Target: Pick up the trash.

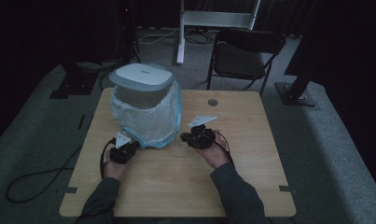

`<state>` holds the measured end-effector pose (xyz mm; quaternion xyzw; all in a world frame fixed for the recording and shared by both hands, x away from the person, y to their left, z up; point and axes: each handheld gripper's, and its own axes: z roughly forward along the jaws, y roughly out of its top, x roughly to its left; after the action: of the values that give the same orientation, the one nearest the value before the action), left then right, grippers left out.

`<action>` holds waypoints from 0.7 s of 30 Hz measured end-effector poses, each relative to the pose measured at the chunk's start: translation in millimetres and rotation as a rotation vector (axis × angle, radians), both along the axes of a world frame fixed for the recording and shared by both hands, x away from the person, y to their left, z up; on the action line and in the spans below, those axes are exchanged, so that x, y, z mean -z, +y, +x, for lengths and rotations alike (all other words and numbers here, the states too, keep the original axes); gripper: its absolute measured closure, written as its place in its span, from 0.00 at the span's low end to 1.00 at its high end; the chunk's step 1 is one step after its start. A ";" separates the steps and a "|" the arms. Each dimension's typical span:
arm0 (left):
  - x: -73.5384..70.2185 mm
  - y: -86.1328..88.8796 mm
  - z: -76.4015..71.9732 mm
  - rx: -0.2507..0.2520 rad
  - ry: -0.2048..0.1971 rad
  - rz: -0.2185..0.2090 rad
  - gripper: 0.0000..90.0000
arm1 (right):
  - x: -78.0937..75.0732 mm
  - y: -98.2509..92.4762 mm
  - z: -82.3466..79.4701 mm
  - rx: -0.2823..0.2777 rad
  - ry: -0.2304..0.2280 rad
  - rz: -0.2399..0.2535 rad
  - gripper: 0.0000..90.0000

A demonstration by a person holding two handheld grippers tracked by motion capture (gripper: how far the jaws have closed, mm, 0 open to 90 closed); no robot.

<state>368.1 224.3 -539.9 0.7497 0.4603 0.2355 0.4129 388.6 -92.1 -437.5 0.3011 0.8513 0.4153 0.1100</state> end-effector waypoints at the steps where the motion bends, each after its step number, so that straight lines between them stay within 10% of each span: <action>1: -0.1 0.0 0.0 0.000 0.000 0.000 1.00 | -3.1 0.0 -0.9 -0.001 -0.008 0.002 0.93; 21: -0.1 0.2 0.0 0.000 0.001 -0.001 1.00 | -50.1 -1.4 -10.4 -0.012 -0.119 0.065 0.93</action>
<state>368.1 224.5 -539.8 0.7496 0.4607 0.2350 0.4131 378.2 -93.5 -387.4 0.2743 0.8310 0.4606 0.1483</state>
